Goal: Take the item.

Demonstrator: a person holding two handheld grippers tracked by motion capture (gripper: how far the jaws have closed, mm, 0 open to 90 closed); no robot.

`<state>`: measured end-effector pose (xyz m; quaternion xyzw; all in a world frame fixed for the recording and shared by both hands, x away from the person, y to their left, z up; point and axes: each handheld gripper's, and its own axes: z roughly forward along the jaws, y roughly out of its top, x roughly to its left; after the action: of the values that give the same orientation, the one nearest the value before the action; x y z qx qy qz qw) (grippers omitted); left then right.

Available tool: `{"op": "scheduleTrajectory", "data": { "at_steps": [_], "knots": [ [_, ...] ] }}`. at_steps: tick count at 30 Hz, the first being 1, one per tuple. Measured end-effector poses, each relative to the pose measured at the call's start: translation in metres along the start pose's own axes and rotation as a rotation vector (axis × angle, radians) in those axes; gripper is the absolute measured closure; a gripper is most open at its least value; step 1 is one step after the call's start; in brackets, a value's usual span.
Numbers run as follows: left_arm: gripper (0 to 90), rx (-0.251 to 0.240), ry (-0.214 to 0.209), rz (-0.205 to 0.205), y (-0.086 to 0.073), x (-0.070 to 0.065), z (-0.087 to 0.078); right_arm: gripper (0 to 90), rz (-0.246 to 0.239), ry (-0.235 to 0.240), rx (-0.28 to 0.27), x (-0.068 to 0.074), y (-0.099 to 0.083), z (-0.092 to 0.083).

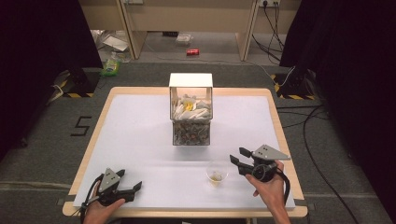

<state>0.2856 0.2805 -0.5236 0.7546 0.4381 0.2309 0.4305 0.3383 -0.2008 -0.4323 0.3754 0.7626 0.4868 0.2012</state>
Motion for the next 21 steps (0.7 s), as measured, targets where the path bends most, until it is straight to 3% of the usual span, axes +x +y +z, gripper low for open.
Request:
{"op": "scheduleTrajectory", "data": {
  "at_steps": [7, 21],
  "knots": [
    [14.8, 0.0, 0.0, 0.001, 0.0, 0.0, 0.0, 44.9, 0.037, -0.028, 0.014, -0.01, -0.008, 0.002],
    [14.8, 0.0, 0.0, 0.0, 0.0, 0.0, 0.0, 40.0, 0.061, -0.057, 0.044, -0.02, -0.018, 0.004]
  ]
}}
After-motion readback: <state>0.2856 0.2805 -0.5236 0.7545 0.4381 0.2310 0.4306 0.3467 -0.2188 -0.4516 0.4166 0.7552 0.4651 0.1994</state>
